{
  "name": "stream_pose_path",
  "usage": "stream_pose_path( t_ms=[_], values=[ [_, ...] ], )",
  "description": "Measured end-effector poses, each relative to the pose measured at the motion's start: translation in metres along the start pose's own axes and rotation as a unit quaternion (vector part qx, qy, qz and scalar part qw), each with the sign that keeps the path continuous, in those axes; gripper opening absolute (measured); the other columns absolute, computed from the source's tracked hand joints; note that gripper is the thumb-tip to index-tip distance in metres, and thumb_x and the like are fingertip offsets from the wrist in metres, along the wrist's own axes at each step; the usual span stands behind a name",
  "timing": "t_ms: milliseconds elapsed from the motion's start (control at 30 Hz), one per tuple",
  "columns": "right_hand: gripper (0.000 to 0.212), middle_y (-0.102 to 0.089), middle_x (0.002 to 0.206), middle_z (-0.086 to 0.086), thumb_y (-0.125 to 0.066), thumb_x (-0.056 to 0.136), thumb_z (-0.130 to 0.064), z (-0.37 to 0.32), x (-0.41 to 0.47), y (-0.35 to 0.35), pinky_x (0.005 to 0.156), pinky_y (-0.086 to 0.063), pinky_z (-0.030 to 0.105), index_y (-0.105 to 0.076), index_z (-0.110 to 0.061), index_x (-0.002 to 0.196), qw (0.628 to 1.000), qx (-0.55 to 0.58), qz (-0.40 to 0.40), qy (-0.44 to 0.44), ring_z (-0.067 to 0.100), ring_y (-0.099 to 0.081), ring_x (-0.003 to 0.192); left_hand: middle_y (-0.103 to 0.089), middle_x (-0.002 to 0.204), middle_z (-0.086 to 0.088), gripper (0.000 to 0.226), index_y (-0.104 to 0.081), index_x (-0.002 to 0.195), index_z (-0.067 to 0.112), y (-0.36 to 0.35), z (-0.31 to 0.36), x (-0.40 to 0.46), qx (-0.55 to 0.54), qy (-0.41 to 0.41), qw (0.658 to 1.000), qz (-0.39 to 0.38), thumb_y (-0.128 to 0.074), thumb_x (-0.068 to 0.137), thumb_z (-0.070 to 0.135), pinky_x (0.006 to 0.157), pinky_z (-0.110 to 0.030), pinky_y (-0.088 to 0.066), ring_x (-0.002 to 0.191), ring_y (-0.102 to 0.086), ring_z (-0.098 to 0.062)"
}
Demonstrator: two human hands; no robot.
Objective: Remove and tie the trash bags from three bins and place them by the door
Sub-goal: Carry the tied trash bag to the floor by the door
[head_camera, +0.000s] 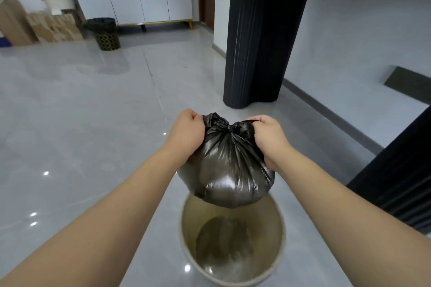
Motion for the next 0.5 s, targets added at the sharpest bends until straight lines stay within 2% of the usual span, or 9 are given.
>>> stream_pose_path(
  t_ms=[133,200,267,333,500],
  values=[
    [0.022,-0.07,0.098,0.013,-0.042,0.092,-0.016,-0.086,-0.01,0.0,0.084,-0.054,0.044,-0.064,-0.016,0.092,1.0,0.006,0.012,-0.004,0.025,-0.063,0.082,-0.05,0.081,-0.001,0.015,-0.048,0.093,0.013,0.051,0.061,0.019,-0.026,0.069,0.997,0.014,-0.033,0.096,0.014,0.059,-0.03,-0.036,0.068,-0.043,-0.015],
    [0.022,-0.069,0.098,0.009,-0.043,0.091,-0.022,-0.154,-0.018,0.005,0.088,-0.054,0.046,-0.065,-0.017,0.093,0.999,-0.011,0.028,0.02,0.025,-0.064,0.089,-0.05,0.08,0.0,0.015,-0.047,0.093,0.014,0.09,0.111,0.028,-0.024,0.077,0.996,0.032,-0.033,0.096,0.015,0.058,-0.03,-0.035,0.068,-0.043,-0.015],
    [0.025,-0.067,0.097,0.007,-0.041,0.093,-0.023,-0.226,-0.029,0.017,0.087,-0.052,0.041,-0.064,-0.011,0.095,0.997,-0.036,0.053,0.038,0.026,-0.062,0.092,-0.05,0.079,0.002,0.015,-0.047,0.091,0.015,0.13,0.173,0.039,-0.008,0.066,0.997,0.049,-0.034,0.097,0.016,0.06,-0.033,-0.034,0.071,-0.045,-0.017],
    [0.028,-0.062,0.088,0.007,-0.038,0.095,-0.02,-0.303,-0.044,0.03,0.077,-0.046,0.035,-0.059,-0.004,0.087,0.995,-0.059,0.06,0.047,0.025,-0.056,0.083,-0.051,0.08,0.003,0.015,-0.048,0.092,0.015,0.168,0.242,0.047,0.009,0.051,0.997,0.053,-0.034,0.098,0.019,0.065,-0.034,-0.035,0.075,-0.047,-0.019],
    [0.033,-0.059,0.083,0.011,-0.035,0.095,-0.021,-0.514,-0.089,0.069,0.069,-0.037,0.035,-0.059,-0.003,0.079,0.991,-0.105,0.051,0.061,0.026,-0.05,0.078,-0.056,0.089,-0.002,0.018,-0.052,0.104,0.015,0.264,0.439,0.058,0.005,-0.02,0.999,0.033,-0.035,0.101,0.02,0.069,-0.032,-0.036,0.079,-0.051,-0.021]
  ],
)
Point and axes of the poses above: each hand's wrist, its own x-axis towards the middle knuckle, its own y-axis out of the back of the hand, z = x × y, the point moved 10 cm from there along x, towards the middle knuckle
